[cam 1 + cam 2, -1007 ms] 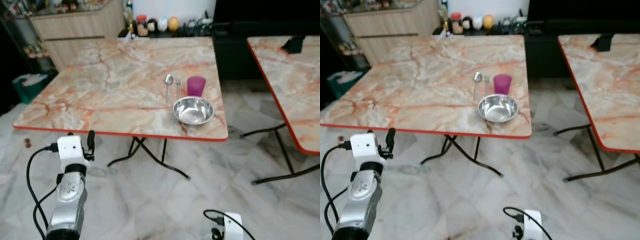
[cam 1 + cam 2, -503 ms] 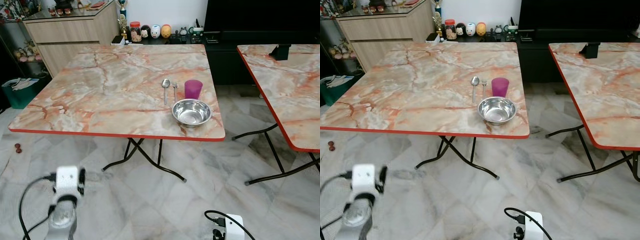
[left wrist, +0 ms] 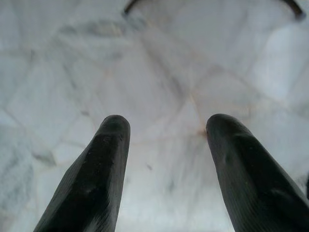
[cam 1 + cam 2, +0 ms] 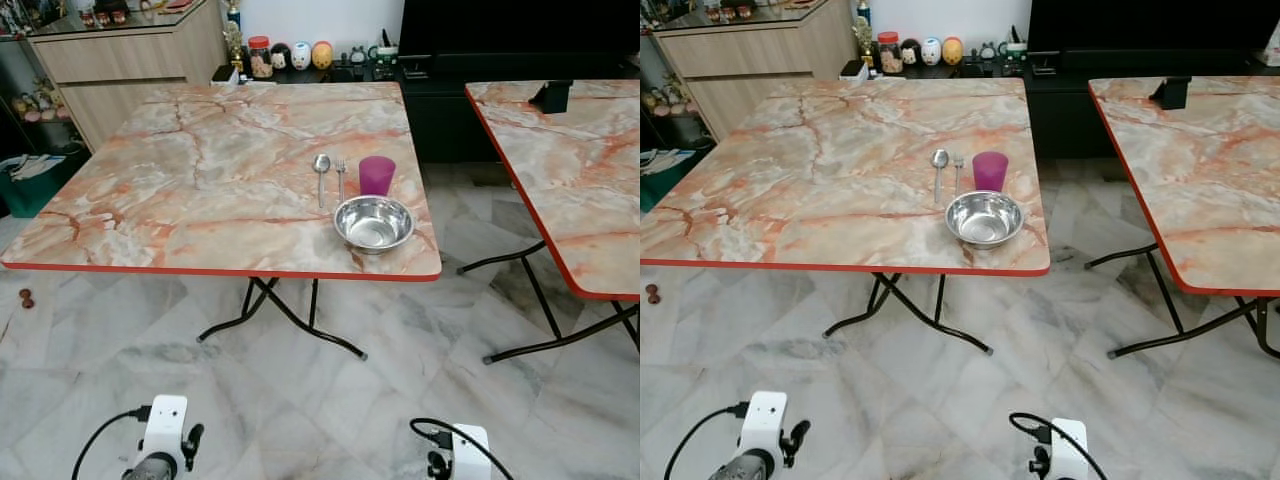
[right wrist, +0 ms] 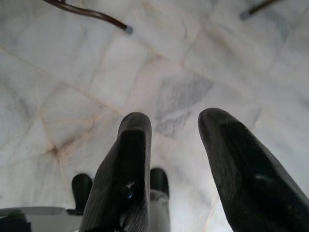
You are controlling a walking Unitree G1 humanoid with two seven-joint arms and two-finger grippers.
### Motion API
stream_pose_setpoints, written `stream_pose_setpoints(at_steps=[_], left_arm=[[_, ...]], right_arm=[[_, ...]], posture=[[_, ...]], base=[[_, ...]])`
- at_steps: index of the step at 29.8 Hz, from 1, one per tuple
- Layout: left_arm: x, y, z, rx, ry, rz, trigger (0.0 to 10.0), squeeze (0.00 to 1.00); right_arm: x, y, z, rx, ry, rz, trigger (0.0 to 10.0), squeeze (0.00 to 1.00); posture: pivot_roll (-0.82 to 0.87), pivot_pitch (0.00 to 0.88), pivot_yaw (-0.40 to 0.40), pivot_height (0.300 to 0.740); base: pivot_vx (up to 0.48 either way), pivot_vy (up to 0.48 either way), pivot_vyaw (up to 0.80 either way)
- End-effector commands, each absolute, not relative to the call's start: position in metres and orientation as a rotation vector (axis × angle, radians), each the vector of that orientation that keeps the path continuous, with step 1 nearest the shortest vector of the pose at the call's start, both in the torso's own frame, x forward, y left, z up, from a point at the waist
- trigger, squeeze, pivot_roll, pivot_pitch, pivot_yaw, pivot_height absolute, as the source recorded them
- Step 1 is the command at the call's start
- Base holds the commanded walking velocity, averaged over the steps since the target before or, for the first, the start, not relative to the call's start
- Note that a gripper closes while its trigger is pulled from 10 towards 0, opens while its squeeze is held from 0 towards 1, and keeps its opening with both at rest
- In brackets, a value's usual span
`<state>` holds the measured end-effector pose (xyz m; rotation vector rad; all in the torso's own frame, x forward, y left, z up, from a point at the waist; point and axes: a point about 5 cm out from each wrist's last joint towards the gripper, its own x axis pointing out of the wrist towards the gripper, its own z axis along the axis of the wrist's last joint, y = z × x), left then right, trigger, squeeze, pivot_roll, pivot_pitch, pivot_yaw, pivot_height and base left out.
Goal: Setting the table
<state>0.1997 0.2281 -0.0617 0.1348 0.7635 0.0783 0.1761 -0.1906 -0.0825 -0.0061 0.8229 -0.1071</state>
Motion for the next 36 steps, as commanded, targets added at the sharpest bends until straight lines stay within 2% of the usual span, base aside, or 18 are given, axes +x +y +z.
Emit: stream_pose_setpoints(at_steps=[1,7,9,11,13,16,17,21,22,25,29,36], left_arm=[[0.184,0.230,-0.072,0.116,0.841,0.077,10.0,0.00],[0.176,0.229,-0.077,0.083,0.888,0.097,10.0,0.00],[0.172,0.229,-0.079,0.078,0.899,0.101,10.0,0.00],[0.167,0.231,-0.081,0.040,0.904,0.136,10.0,0.00],[0.165,0.233,-0.081,0.013,0.901,0.167,10.0,0.00],[0.164,0.234,-0.081,0.008,0.901,0.172,10.0,0.00],[0.156,0.239,-0.084,0.013,0.924,0.189,10.0,0.00],[0.153,0.241,-0.084,0.014,0.932,0.196,10.0,0.00],[0.149,0.244,-0.085,0.009,0.933,0.216,10.0,0.00],[0.149,0.245,-0.085,0.005,0.932,0.223,10.0,0.00],[0.149,0.245,-0.085,-0.003,0.925,0.232,10.0,0.00],[0.150,0.242,-0.085,-0.014,0.921,0.235,10.0,0.00]], right_arm=[[0.179,-0.189,-0.080,-0.049,0.790,-0.064,10.0,0.00],[0.181,-0.188,-0.078,-0.062,0.762,-0.051,10.0,0.00],[0.202,-0.190,-0.066,-0.062,0.677,-0.051,10.0,0.00],[0.246,-0.195,-0.035,-0.097,0.529,-0.045,10.0,0.00],[0.256,-0.196,-0.027,-0.144,0.491,-0.037,10.0,0.00],[0.258,-0.196,-0.026,-0.154,0.485,-0.036,10.0,0.00],[0.272,-0.192,-0.004,-0.200,0.301,-0.030,10.0,0.00],[0.277,-0.190,0.000,-0.153,0.281,-0.032,10.0,0.00],[0.291,-0.186,0.021,-0.140,0.143,-0.013,10.0,0.00],[0.295,-0.185,0.028,-0.132,0.090,-0.006,10.0,0.00],[0.324,-0.177,0.061,-0.086,0.020,-0.004,10.0,0.00],[0.332,-0.178,0.082,-0.089,-0.083,0.001,10.0,0.00]], posture=[[-0.04,0.000,0.061,0.740],[-0.04,0.000,0.060,0.740],[-0.04,0.000,0.062,0.740],[-0.04,0.000,0.067,0.740],[-0.04,0.000,0.067,0.740],[-0.04,0.000,0.067,0.740],[-0.04,0.000,0.070,0.740],[-0.04,0.000,0.069,0.740],[-0.03,0.000,0.068,0.740],[-0.03,0.000,0.068,0.740],[-0.03,0.000,0.067,0.740],[-0.04,0.000,0.065,0.740]], base=[[0.000,0.000,0.00],[0.000,0.000,0.00],[0.000,0.000,0.00],[0.000,0.000,0.00],[0.000,0.000,0.00],[0.000,0.000,0.00],[0.000,0.000,0.00],[0.000,0.000,0.00],[0.000,0.000,0.00],[0.000,0.000,0.00],[0.000,0.000,0.00],[0.000,0.000,0.00]])
